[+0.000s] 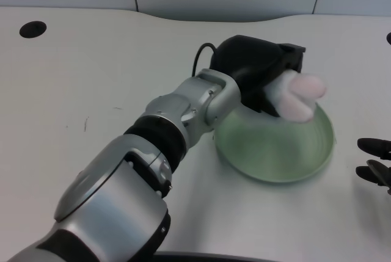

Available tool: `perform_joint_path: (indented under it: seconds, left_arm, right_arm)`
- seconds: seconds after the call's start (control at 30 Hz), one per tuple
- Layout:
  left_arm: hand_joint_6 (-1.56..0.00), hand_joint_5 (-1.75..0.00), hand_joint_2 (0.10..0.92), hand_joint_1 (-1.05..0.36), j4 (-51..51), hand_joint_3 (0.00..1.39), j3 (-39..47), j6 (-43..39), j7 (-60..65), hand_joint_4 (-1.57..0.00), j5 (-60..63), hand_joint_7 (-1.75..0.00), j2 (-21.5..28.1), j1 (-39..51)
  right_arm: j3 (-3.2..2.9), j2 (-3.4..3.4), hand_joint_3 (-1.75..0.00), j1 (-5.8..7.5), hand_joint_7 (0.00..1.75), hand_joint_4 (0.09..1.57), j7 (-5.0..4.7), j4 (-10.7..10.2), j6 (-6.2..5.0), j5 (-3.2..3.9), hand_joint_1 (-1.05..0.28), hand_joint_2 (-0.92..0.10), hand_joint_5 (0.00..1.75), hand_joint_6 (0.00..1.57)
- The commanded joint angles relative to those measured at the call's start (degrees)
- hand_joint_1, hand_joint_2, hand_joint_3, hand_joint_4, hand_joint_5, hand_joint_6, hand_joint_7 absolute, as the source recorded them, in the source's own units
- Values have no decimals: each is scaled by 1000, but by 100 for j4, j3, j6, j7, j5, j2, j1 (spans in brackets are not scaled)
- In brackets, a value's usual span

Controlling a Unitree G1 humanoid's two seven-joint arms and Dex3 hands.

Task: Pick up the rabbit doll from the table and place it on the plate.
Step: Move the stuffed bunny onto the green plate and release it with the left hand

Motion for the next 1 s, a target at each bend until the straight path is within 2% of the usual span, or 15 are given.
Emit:
perform_joint_path:
  seconds: [0.03,0.23,0.3,0.43,0.47,0.5,0.53,0.57,0.6,0.63,0.67,0.7,0.73,0.83,1.0]
  left_arm:
    - [-564,-1746,915,-148,29,53,-78,25,-18,-786,50,-1746,-19,-24]
    - [-569,-1746,905,-121,53,44,-192,153,-24,-804,98,-1746,-26,7]
    - [-575,-1746,907,-135,86,44,-275,259,-86,-812,158,-1746,-22,76]
    - [-556,-1746,892,-214,114,26,-445,441,-226,-767,303,-1667,-18,116]
    - [-555,-1746,891,-221,116,24,-442,419,-330,-761,284,-1655,0,120]
    - [-624,-1667,860,-287,118,14,-413,354,-461,-749,235,-1332,27,129]
    - [-661,-1503,856,-384,118,10,-390,306,-558,-677,200,-1003,46,136]
    - [-677,-1441,855,-418,127,7,-380,229,-792,-656,171,-885,80,120]
    - [-595,-1089,881,-491,130,9,-392,168,-951,-538,170,-625,110,105]
    - [-566,-664,901,-555,129,4,-402,131,-1056,-506,174,-315,130,95]
    - [-571,-470,908,-577,123,2,-413,88,-1102,-521,185,-182,155,99]
    - [-442,-267,903,-625,114,2,-425,48,-1098,-386,200,-74,175,108]
    - [-367,-180,905,-651,108,3,-430,20,-1094,-310,209,-38,188,114]
    - [-222,-59,915,-715,105,6,-448,-39,-1054,-176,232,-4,204,120]
    - [-101,-4,921,-802,98,36,-436,-118,-995,-53,221,0,194,84]
  right_arm:
    - [38,33,-156,91,2,1044,-57,-49,-78,-43,-427,-921,2,932]
    - [62,77,-157,129,0,1048,-101,-100,-89,-87,-435,-921,4,929]
    - [98,84,-158,167,0,1039,-94,-151,-93,-123,-435,-921,2,924]
    - [125,94,-160,201,4,1037,-75,-147,-192,-102,-432,-921,2,928]
    - [121,108,-160,202,4,1037,-43,-123,-244,-56,-432,-921,2,929]
    - [119,119,-159,206,6,1045,-24,-114,-270,-27,-426,-921,6,934]
    - [117,126,-156,208,8,1052,-11,-108,-289,-8,-420,-921,10,939]
    - [118,134,-155,217,9,1055,-12,-120,-291,-6,-418,-921,11,941]
    - [121,138,-153,223,10,1061,-16,-132,-290,-12,-418,-921,14,943]
    - [122,141,-151,227,10,1067,-17,-137,-291,-15,-419,-921,17,945]
    - [121,142,-150,227,9,1070,-7,-135,-290,-9,-420,-921,18,945]
    - [123,140,-149,227,7,1067,-12,-134,-281,-20,-421,-921,16,942]
    - [125,139,-148,227,6,1064,-17,-135,-274,-29,-422,-921,14,941]
    - [128,133,-148,241,3,1055,-14,-173,-221,-31,-424,-921,8,938]
    - [139,117,-146,252,2,1072,-23,-198,-240,-72,-423,-921,16,938]
